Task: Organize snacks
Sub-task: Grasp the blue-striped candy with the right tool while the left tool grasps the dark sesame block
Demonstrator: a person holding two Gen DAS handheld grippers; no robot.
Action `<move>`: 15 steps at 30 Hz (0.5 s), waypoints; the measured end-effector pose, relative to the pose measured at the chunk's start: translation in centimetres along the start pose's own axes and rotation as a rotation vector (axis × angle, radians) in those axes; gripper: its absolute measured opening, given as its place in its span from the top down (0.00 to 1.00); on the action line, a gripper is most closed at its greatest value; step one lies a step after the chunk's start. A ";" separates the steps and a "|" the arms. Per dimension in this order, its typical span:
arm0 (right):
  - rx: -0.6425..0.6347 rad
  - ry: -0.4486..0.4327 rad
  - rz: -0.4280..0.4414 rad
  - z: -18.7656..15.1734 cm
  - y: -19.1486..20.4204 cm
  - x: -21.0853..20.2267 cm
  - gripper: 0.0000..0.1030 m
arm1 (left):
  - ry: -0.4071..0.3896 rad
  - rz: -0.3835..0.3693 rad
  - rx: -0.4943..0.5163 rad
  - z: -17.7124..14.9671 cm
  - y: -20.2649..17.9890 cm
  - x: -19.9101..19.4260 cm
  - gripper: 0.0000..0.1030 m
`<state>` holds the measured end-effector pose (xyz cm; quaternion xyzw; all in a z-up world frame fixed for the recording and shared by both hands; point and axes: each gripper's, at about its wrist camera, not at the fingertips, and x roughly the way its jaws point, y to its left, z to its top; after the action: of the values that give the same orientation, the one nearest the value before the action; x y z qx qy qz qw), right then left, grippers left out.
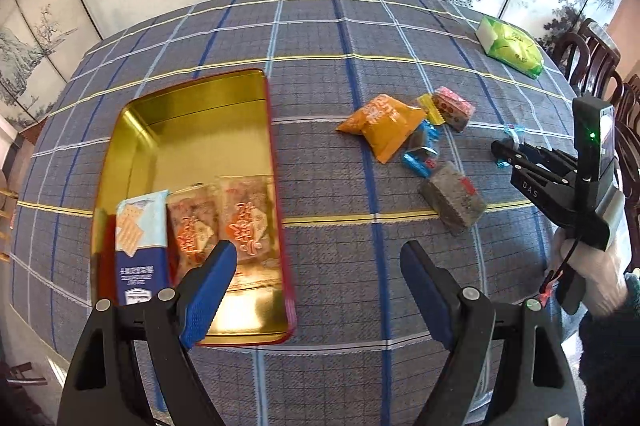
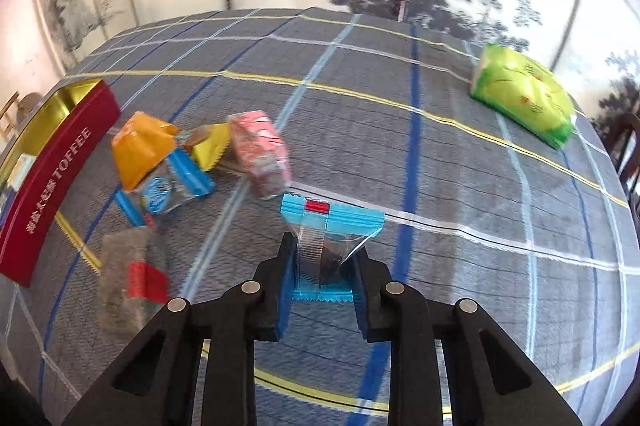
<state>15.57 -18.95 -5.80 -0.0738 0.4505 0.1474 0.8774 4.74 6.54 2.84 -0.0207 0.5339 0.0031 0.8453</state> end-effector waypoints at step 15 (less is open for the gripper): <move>0.122 -0.021 -0.110 -0.9 -3.2 -0.6 0.74 | 0.130 -0.089 -0.086 3.5 -6.9 6.3 0.23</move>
<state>15.59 -22.37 -5.87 -0.0431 0.4447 0.0722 0.8917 10.81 -0.32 -1.15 -0.0807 0.5857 -0.0131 0.8064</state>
